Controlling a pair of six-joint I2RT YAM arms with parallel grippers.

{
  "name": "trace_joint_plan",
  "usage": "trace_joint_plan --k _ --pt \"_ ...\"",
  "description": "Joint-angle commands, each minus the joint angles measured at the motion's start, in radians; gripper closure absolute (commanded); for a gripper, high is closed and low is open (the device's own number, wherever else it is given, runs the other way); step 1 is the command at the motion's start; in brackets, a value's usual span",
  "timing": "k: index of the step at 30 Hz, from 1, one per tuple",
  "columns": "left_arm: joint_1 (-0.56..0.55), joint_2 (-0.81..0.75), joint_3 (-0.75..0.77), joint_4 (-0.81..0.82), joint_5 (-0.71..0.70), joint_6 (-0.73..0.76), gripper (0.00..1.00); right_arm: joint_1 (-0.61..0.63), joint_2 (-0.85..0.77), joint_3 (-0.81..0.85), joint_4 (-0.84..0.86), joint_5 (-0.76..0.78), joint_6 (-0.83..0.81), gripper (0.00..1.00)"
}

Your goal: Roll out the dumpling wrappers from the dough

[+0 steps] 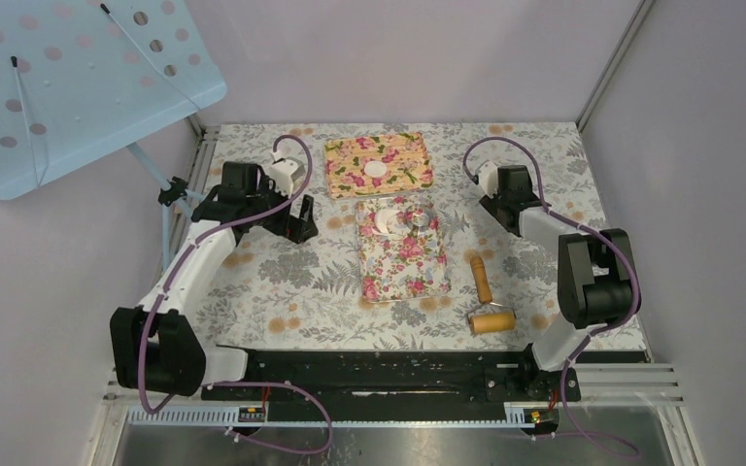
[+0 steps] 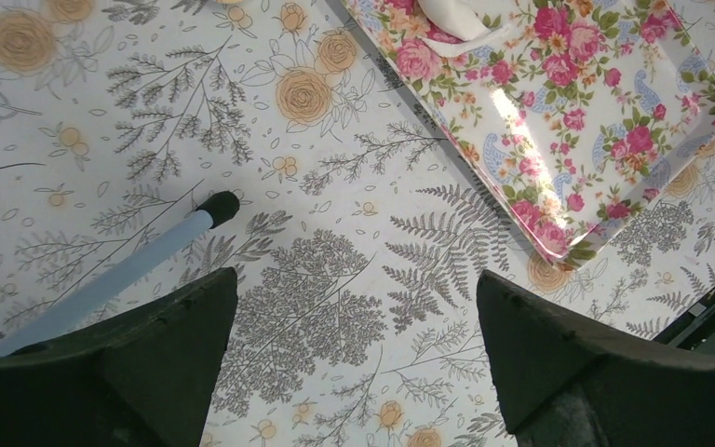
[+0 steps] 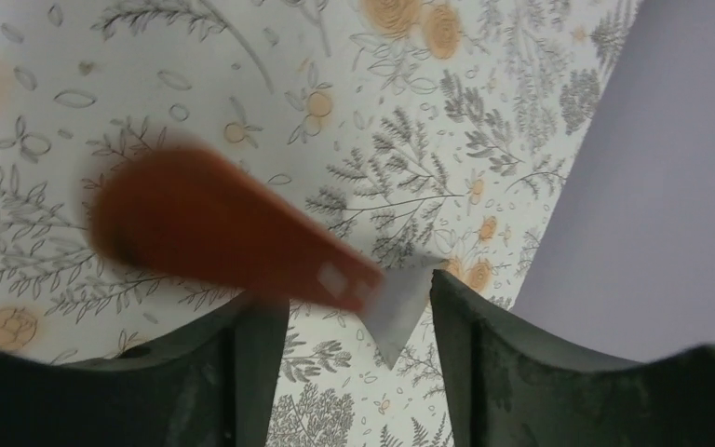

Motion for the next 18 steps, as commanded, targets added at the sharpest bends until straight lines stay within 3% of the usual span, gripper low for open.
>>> trace_joint_plan --k 1,5,7,13,18 --pt "0.003 -0.081 -0.003 -0.057 -0.053 0.063 0.01 0.003 -0.009 0.01 -0.051 -0.068 0.015 0.3" --pt "0.006 -0.141 -0.008 -0.099 -0.063 0.069 0.01 0.002 -0.114 0.008 -0.124 -0.126 0.045 0.16" --pt "0.009 -0.169 -0.009 -0.118 -0.071 0.073 0.01 0.002 -0.179 0.014 -0.179 -0.16 0.073 0.01" --pt "0.021 -0.297 0.001 -0.18 -0.146 0.051 0.01 0.004 -0.431 0.035 -0.42 -0.196 0.25 0.01" --pt "0.03 -0.474 -0.032 -0.201 -0.175 0.031 0.01 0.002 -0.827 -0.083 -0.506 -0.221 0.396 0.01"
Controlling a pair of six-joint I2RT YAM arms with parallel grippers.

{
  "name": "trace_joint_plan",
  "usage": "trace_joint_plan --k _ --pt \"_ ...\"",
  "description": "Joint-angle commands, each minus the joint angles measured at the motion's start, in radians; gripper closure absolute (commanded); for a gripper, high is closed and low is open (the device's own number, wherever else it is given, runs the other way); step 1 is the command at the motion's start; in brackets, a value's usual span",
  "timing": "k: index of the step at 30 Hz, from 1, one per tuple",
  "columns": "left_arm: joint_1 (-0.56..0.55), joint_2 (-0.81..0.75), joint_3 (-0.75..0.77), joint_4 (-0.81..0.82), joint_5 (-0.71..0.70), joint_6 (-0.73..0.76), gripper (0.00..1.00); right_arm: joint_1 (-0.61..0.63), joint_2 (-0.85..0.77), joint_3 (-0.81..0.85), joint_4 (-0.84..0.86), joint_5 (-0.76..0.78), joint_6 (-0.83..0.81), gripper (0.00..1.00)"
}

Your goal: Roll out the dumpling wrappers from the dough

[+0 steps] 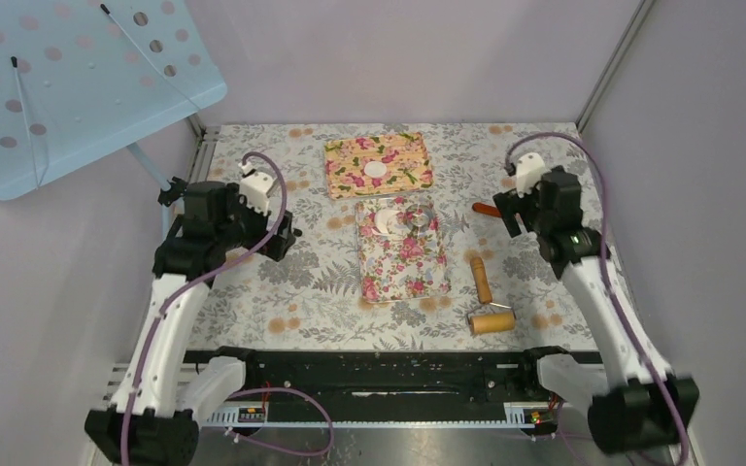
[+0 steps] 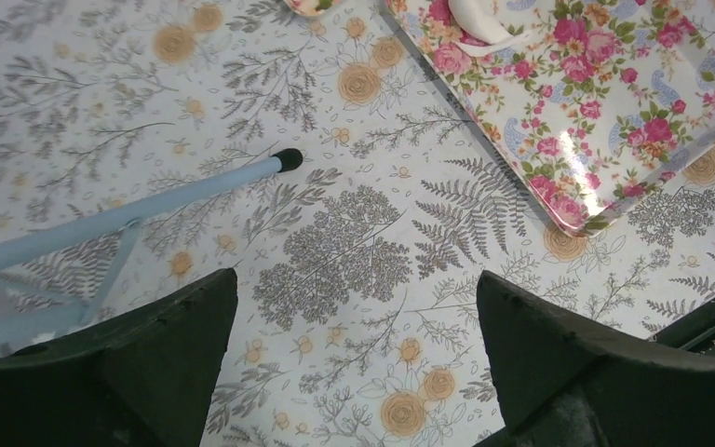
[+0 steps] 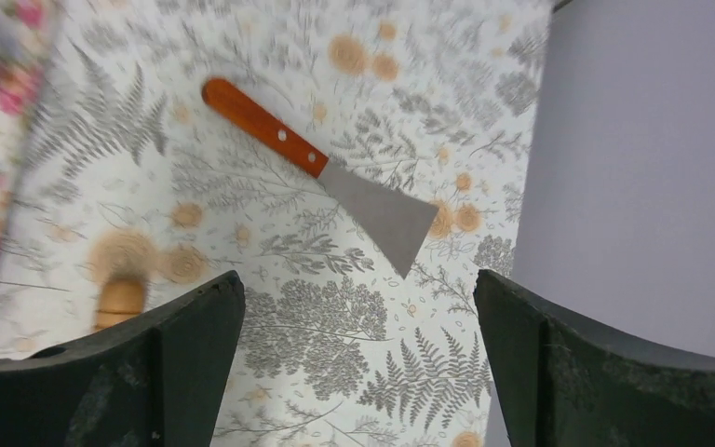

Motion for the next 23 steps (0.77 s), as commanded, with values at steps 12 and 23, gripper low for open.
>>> trace_joint_plan --k 12,23 --pt "0.015 -0.522 -0.158 -0.007 -0.1 -0.054 0.01 -0.008 -1.012 -0.27 -0.149 -0.222 0.417 0.01" --pt "0.102 -0.631 -0.25 -0.022 0.082 -0.011 0.01 -0.059 -1.128 -0.334 -0.102 -0.178 0.4 0.0"
